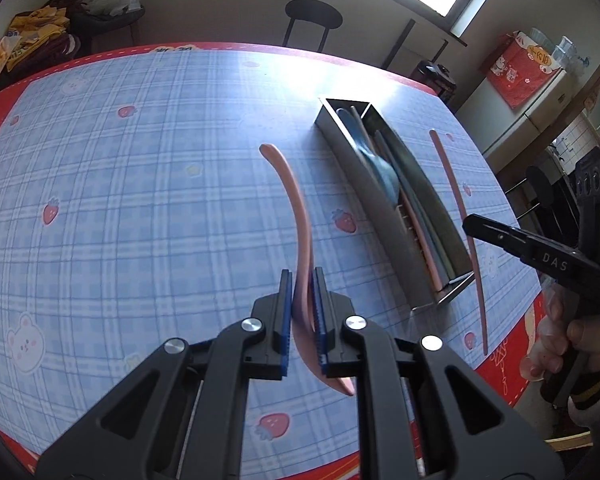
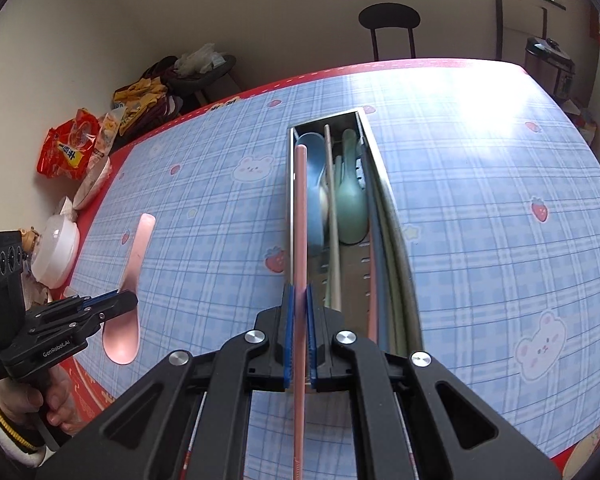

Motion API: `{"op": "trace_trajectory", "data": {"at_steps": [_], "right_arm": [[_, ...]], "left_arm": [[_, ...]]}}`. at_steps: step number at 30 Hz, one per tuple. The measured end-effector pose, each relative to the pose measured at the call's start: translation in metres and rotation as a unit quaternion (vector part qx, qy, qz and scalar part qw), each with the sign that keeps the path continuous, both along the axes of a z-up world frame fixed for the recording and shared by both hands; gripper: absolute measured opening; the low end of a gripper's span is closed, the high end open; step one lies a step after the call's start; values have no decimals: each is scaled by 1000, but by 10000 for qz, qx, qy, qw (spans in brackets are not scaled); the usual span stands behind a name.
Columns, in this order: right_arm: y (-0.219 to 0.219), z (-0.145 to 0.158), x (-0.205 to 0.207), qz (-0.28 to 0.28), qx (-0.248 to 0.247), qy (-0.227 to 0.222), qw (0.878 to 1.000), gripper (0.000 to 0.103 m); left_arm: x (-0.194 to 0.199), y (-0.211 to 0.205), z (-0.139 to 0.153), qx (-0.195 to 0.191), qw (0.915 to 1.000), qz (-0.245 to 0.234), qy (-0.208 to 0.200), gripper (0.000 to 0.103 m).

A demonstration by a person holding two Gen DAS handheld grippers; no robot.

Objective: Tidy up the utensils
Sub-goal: 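Lower the pink spoon and chopstick into the caddy and open both tools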

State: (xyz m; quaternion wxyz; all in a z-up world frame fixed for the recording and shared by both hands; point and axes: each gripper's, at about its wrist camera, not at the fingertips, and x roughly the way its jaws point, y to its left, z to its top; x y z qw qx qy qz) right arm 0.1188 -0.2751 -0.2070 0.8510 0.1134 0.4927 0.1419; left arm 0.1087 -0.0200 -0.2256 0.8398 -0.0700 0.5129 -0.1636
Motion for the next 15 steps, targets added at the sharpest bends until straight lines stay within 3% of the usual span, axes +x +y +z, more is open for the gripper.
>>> {"op": "trace_trajectory", "data": {"at_steps": [8, 15], "right_arm": [[-23, 6, 45, -116, -46, -149, 9998, 6], [-22, -7, 72, 51, -244, -4, 9997, 6]], "left_arm": [[68, -69, 4, -345, 9989, -238, 223, 14], [112, -106, -14, -359, 9978, -393, 390, 14]]}}
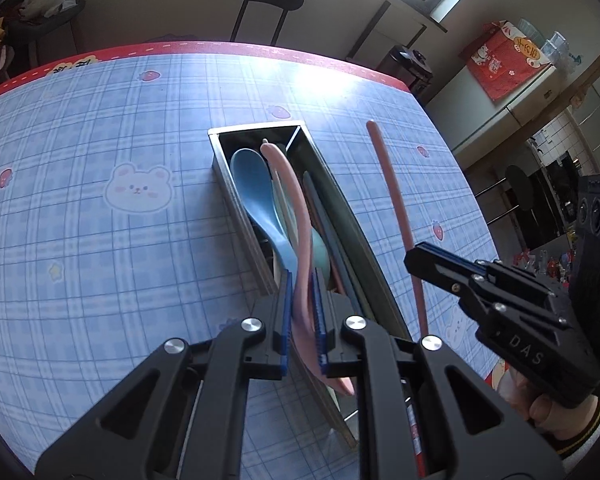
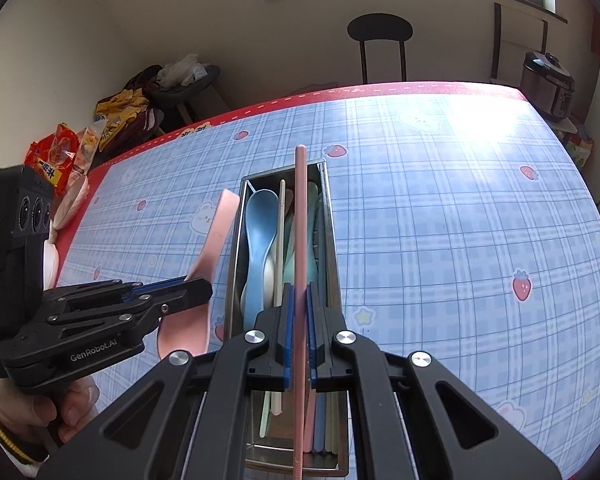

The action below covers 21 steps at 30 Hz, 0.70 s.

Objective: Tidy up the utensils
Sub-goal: 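Lower the pink spoon and chopstick into the caddy and open both tools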

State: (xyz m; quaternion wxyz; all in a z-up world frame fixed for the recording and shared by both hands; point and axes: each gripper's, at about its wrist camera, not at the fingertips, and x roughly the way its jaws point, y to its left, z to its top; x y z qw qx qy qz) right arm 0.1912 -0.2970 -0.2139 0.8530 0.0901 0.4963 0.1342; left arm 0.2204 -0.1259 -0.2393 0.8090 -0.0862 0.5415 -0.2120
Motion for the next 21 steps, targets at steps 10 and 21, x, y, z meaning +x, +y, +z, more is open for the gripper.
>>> {"op": "trace_trajectory", "data": {"at_steps": [10, 21], "right_arm": [[5, -27, 21, -9, -25, 348, 9994, 6], [15, -39, 26, 57, -143, 567, 9983, 6]], "left_arm": [[35, -15, -29, -71, 9991, 168, 377, 14], [38, -18, -32, -5, 9996, 100, 277, 12]]}}
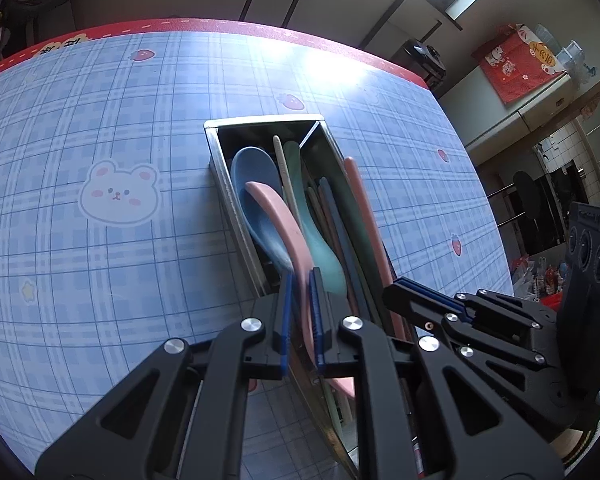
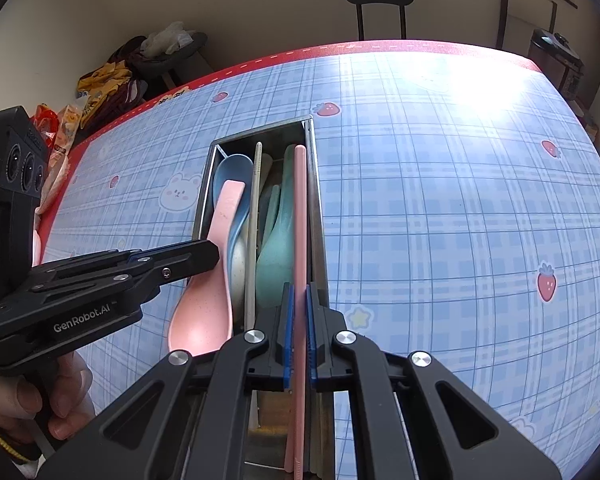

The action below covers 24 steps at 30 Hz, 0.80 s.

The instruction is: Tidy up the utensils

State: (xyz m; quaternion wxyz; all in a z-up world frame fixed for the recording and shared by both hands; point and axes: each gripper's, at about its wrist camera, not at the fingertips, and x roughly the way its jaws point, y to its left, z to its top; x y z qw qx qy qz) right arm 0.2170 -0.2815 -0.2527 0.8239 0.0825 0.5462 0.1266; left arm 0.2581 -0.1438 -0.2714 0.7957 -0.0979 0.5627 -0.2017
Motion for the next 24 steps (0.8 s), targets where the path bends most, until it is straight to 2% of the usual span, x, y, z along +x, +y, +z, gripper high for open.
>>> {"op": "trace_trajectory", "data": {"at_steps": [10, 13, 14, 16, 20, 24], "right_arm": [[-2, 8, -7, -135, -18, -22, 9999, 7], [-6, 17, -12, -197, -44, -75, 9998, 9], [-8, 21, -14, -220, -75, -85, 9997, 11], [-11, 29, -18, -282, -121, -116, 9995, 27], [-20, 49, -29, -357, -166, -267, 9989, 38], [-28, 74, -42, -448, -183, -504, 9976, 55]], "left_arm": [[-6, 9, 20, 209, 9993, -144, -287, 13], [-12, 12, 31, 325, 9983, -218, -429, 19], [-15, 14, 35, 362, 9979, -238, -484, 21], [-20, 17, 45, 403, 9970, -270, -611, 26], [-33, 25, 69, 479, 9944, -312, -892, 34], [-50, 36, 97, 567, 9904, -334, -1215, 42]]}}
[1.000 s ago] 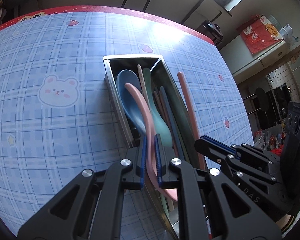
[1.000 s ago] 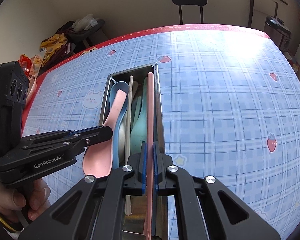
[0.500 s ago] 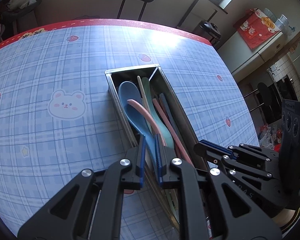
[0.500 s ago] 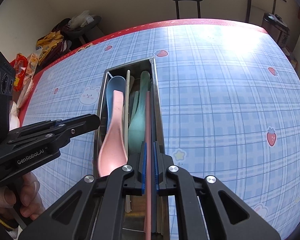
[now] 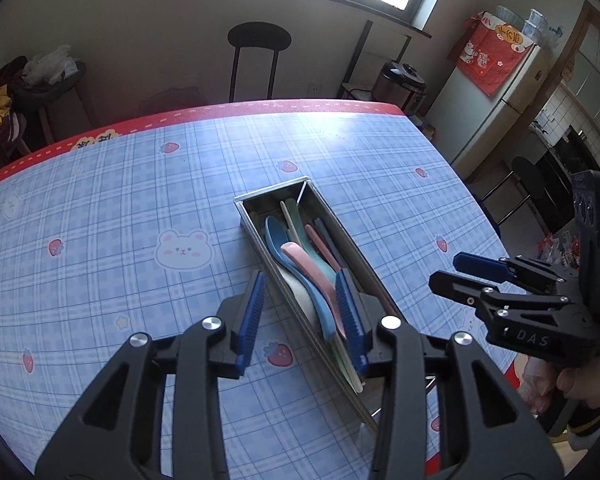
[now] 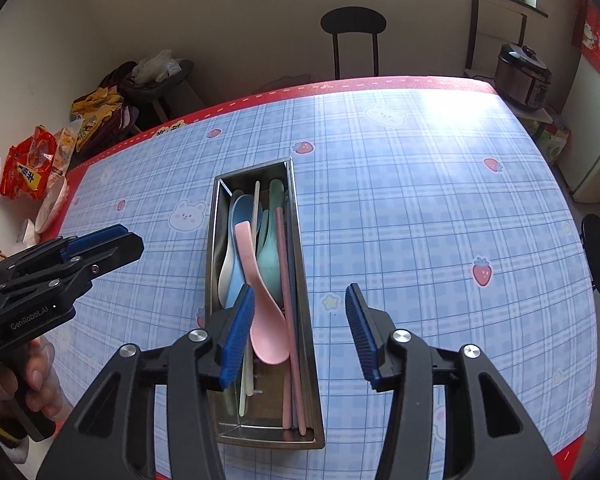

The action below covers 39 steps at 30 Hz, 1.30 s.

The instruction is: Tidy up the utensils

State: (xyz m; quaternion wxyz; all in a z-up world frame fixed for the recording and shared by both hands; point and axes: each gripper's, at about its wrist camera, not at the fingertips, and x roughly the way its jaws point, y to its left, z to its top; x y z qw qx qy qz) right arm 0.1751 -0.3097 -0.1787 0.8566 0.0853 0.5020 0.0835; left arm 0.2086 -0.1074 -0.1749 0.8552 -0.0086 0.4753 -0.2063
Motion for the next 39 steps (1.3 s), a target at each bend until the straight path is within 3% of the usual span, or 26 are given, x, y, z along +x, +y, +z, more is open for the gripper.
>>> {"op": "trace_trajectory", "data": {"at_steps": [4, 9, 10, 12, 20, 25, 33, 39], "right_arm": [[-5, 26, -15, -30, -26, -251, 9997, 77], [-8, 59, -38, 10, 13, -556, 9985, 92], [-7, 65, -43, 13, 2, -611, 9981, 95], [-5, 81, -54, 27, -10, -763, 9971, 97], [16, 132, -106, -60, -65, -1279, 9917, 97], [33, 157, -141, -172, -99, -1603, 9869, 97], [57, 170, -174, -448, -637, -2025, 9762, 97], [65, 176, -178, -500, -931, -2175, 9703, 97]], "left_arm": [[-24, 11, 31, 156, 9989, -96, -428, 55], [-54, 34, 65, 141, 9965, -150, -811, 64], [-61, 40, 73, 129, 9960, -125, -878, 80], [-77, 53, 91, -4, 9936, -8, -1132, 95], [-138, 87, 137, -46, 9863, 312, -1617, 97], [-163, 111, 154, -29, 9825, 780, -1689, 97], [-193, 126, 170, 186, 9736, 1062, -2014, 97], [-196, 124, 171, 46, 9740, 1019, -2020, 97]]}}
